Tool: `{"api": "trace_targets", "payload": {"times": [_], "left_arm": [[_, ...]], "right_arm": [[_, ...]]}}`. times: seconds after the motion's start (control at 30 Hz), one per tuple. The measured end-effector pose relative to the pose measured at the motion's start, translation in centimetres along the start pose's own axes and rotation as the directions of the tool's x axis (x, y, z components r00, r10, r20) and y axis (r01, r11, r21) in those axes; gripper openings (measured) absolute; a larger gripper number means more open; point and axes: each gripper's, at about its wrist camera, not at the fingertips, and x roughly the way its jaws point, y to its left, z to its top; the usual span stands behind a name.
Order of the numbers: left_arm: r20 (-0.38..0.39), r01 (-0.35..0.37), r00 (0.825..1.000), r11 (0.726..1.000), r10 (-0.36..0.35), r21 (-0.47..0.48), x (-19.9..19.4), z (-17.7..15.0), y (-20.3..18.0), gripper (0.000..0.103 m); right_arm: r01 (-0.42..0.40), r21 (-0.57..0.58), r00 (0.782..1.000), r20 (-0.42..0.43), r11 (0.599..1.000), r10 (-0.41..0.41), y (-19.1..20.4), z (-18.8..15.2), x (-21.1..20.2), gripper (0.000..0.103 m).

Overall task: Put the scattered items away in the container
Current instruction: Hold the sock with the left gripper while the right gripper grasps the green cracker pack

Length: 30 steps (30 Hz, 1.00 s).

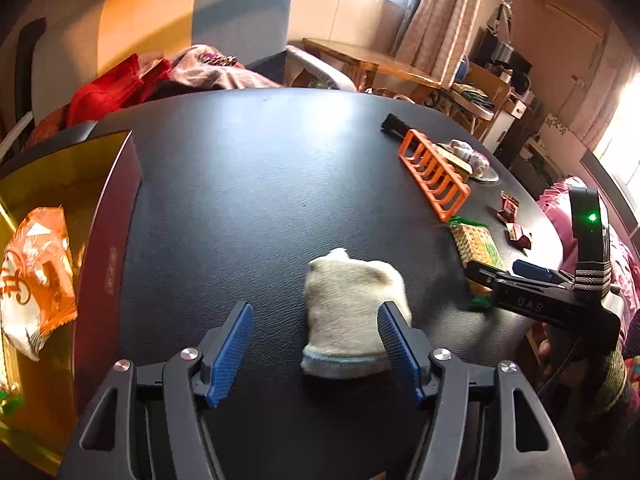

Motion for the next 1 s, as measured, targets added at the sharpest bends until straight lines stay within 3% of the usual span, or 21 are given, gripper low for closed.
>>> {"api": "trace_targets", "payload": {"times": [0.13,0.3,0.43,0.8,0.9,1.0], "left_arm": [[-0.009,0.007,1.0,1.0,-0.007,0.018,0.6,0.6,-1.3,0.066],[-0.022,-0.034,0.999,0.998,0.035,0.051,1.4,0.5,-2.3,0.066],[-0.019,-0.035,0.999,0.997,0.036,0.062,1.6,0.4,-2.3,0.066],[-0.007,-0.033,0.999,0.994,0.034,0.106,2.1,0.9,-2.8,0.067],[-0.012,-0.01,1.0,0.997,0.011,0.075,2.0,1.4,-2.7,0.067],[-0.044,-0.054,0.997,0.995,0.058,0.081,2.9,1.5,-2.8,0.067]], "right_arm": [[-0.076,0.07,0.996,0.04,0.995,0.074,-3.1,-0.2,-1.4,0.092],[-0.151,0.018,0.987,0.065,0.988,0.149,-2.6,0.4,-1.9,0.09],[-0.179,-0.04,0.984,0.001,0.983,0.179,-1.0,1.3,0.1,0.068],[-0.093,-0.125,0.996,-0.007,0.988,0.093,0.4,2.3,1.6,0.069],[-0.097,-0.124,0.995,-0.009,0.988,0.097,0.1,2.5,1.7,0.077],[-0.105,-0.13,0.995,-0.011,0.986,0.104,-0.1,2.5,1.8,0.08]]}}
